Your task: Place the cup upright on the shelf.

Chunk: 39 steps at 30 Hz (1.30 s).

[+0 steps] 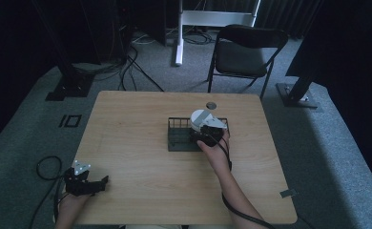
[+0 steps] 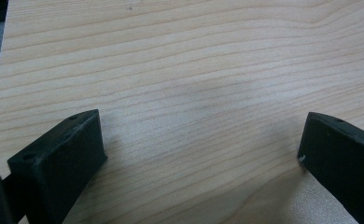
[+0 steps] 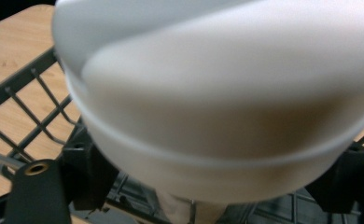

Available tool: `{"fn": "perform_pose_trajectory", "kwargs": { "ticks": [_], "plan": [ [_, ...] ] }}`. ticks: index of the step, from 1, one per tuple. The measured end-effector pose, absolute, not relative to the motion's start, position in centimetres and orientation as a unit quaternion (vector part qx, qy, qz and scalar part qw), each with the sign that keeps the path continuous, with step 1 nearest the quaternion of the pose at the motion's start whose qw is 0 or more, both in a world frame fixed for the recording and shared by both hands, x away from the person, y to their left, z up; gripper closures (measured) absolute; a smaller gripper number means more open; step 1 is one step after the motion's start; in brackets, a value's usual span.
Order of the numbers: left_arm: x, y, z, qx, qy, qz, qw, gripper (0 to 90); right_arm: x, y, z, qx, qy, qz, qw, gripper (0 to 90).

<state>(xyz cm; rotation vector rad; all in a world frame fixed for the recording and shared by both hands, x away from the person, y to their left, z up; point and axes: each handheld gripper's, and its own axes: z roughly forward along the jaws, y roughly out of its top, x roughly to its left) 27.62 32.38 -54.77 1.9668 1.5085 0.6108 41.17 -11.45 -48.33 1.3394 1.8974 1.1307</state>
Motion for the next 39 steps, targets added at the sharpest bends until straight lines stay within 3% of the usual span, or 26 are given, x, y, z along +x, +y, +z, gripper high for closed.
{"fn": "perform_pose_trajectory", "kwargs": {
  "ticks": [39],
  "plan": [
    [27.6, 32.4, -54.8, 0.737, 0.566, 0.229, 0.29, 0.6, 38.4, -13.5, -47.1, 0.476, 0.696, 0.46, 0.28, 12.5]
  ]
}}
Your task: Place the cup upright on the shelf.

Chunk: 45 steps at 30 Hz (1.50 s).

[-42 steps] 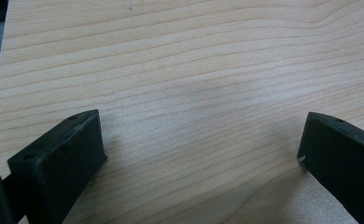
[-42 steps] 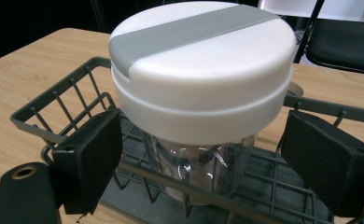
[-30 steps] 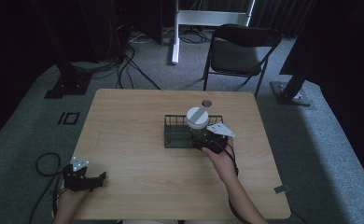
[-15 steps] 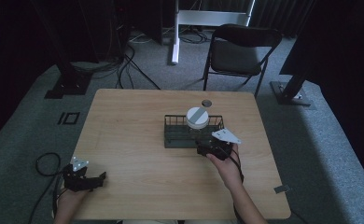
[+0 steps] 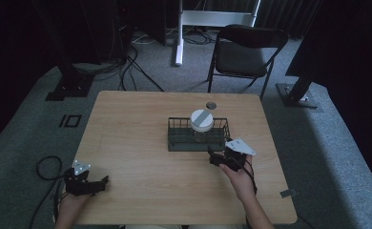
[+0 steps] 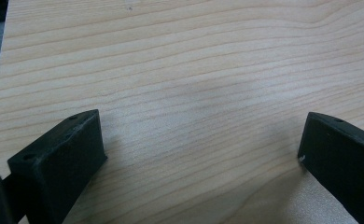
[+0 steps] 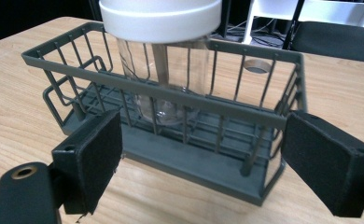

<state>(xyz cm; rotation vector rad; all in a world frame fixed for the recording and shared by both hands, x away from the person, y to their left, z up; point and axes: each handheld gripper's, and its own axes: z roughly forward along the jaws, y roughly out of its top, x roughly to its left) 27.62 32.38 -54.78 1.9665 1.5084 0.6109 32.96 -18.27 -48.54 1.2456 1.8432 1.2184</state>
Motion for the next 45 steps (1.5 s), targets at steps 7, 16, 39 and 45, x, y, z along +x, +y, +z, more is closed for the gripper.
{"fn": "perform_pose_trajectory", "kwargs": {
  "ticks": [7, 16, 39, 45],
  "plan": [
    [27.6, 32.4, -54.8, 0.737, 0.566, 0.229, 0.29, 0.6, 32.3, -19.4, -49.0, 0.473, 0.694, 0.454, 0.298, 12.6],
    [27.6, 32.4, -54.8, 0.737, 0.565, 0.229, 0.29, 0.6, 31.9, -20.7, -49.9, 0.485, 0.692, 0.445, 0.297, 12.6],
    [27.6, 32.4, -54.8, 0.737, 0.566, 0.229, 0.29, 0.6, 31.6, -25.1, -53.2, 0.54, 0.682, 0.387, 0.306, 12.6],
    [27.6, 32.4, -54.8, 0.737, 0.566, 0.229, 0.29, 0.6, 31.7, -26.0, -53.6, 0.56, 0.677, 0.36, 0.314, 12.5]
  ]
}}
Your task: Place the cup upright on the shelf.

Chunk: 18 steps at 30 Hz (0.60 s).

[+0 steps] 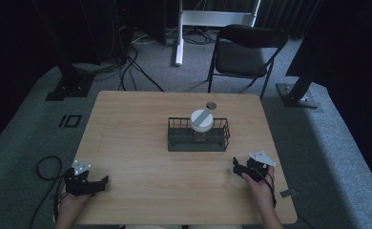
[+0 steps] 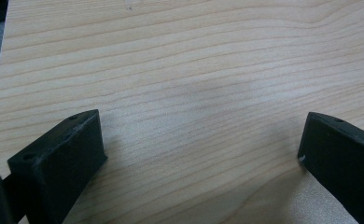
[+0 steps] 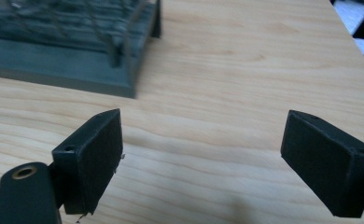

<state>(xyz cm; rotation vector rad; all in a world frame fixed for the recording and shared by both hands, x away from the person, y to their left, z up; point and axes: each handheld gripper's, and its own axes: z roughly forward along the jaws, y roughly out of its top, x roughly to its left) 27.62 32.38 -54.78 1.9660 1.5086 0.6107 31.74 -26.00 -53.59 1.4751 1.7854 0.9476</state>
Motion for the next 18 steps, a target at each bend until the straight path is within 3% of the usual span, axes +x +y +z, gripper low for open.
{"fn": "perform_pose_trajectory", "kwargs": {
  "ticks": [18],
  "plan": [
    [27.6, 32.4, -54.8, 0.737, 0.566, 0.229, 0.29, 0.6, 32.1, -28.0, -54.8, 0.598, 0.677, 0.312, 0.295, 12.5]
  ]
}}
